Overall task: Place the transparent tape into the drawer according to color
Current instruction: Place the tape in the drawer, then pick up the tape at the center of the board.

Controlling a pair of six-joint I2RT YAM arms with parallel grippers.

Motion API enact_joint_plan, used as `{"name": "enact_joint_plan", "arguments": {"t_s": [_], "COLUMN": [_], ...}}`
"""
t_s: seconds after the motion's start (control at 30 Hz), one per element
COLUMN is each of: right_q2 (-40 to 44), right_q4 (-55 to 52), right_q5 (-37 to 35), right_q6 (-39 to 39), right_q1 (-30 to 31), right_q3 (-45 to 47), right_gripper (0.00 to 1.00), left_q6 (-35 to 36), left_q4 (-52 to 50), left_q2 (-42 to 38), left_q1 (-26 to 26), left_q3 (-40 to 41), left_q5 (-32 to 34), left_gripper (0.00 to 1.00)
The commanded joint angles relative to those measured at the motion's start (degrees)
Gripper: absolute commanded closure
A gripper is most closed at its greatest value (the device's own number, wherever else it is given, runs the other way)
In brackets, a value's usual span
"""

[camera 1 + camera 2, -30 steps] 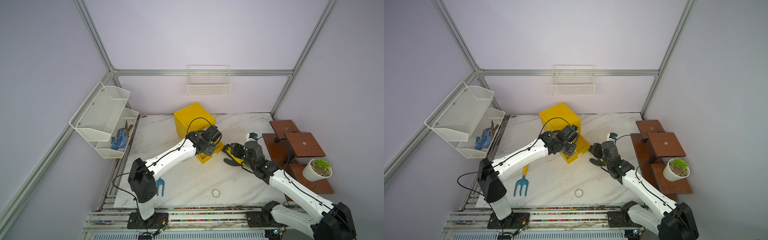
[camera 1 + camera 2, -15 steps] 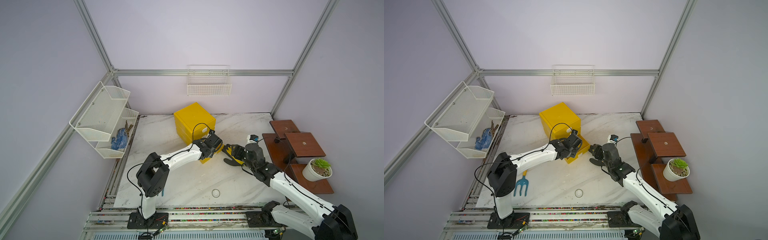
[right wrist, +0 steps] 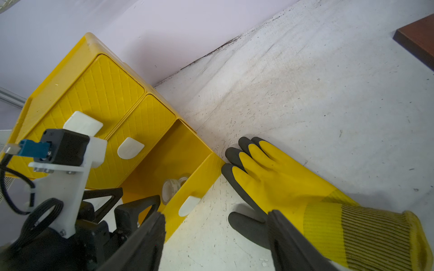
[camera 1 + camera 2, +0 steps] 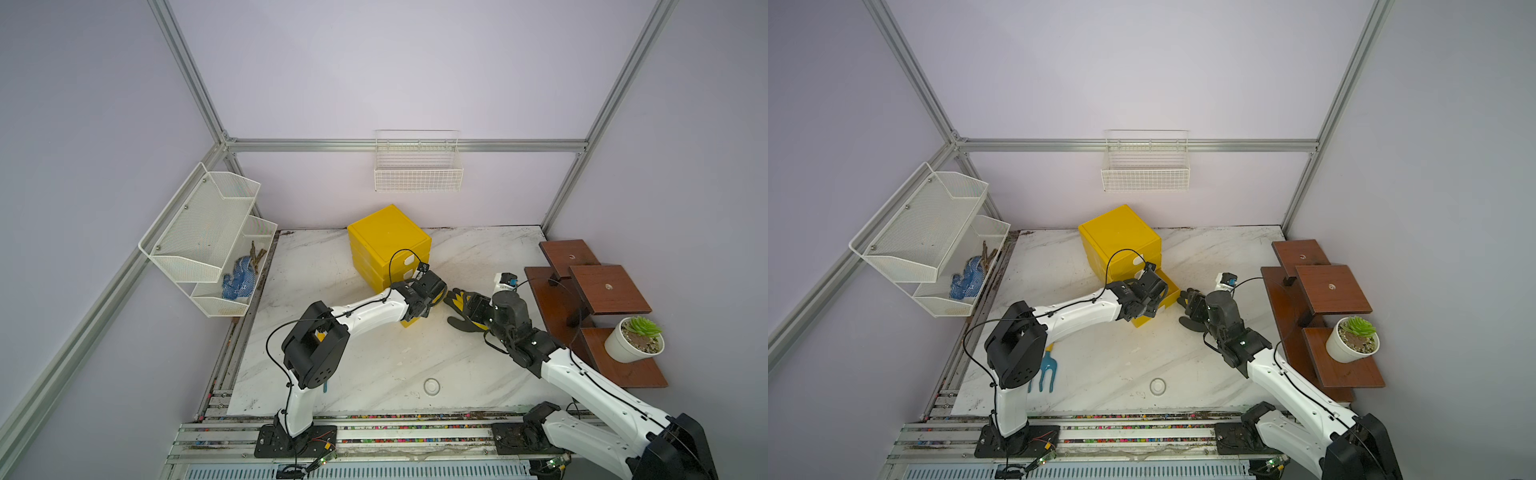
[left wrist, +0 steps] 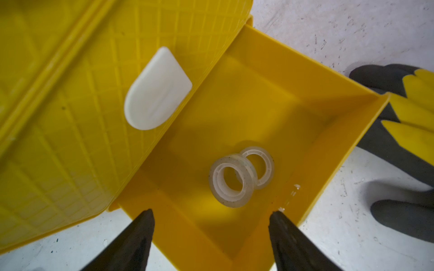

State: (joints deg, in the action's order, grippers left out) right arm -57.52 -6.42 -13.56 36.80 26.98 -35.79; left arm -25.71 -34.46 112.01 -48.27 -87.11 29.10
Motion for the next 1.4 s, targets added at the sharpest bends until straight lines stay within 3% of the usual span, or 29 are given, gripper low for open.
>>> {"name": "enact_joint_plan", "arguments": {"t_s": [0.0,0.27,0.5,0.8,1.0,1.17,1.37], "right_q2": [0.9,2.2,3.8,3.3,2.5,0.7,-5.9], "right_q4": [-0.2,-2.7,-6.4,-12.6,-16.3,-19.9,-26.5], "right_q5": [1.1,3.8,9.1,20.6,25.3,26.7,24.5], "right_q6": [-1.2,-2.3,-5.9,-8.3,-8.0,-8.4,-9.6], "right_q1": [-0.4,-0.4,-0.4,-0.3,0.2,3.5,13.2], "right_q3": [-0.8,-0.9,-1.6,-0.2,1.7,2.1,-1.4], "right_gripper": [0.27,0.27,0.27,0.28,0.3,0.31,0.31], "left_q6": [-1.0,-0.3,-0.1,-0.3,0.0,1.1,1.4], "left_q4": [-0.1,-0.4,-1.4,-4.3,-7.7,-7.5,-5.5], "left_q2": [-6.9,-20.3,-33.6,-43.6,-46.3,-49.6,-52.7], "left_q1": [0.2,0.2,0.2,0.3,0.3,0.3,0.3], "left_q3": [-1.8,1.4,9.6,18.8,18.8,19.8,22.3], "left_q5": [-1.3,-5.6,-6.2,-1.2,2.4,5.0,6.3], "left_gripper": [0.14,0.0,0.0,0.0,0.0,0.0,0.0]}}
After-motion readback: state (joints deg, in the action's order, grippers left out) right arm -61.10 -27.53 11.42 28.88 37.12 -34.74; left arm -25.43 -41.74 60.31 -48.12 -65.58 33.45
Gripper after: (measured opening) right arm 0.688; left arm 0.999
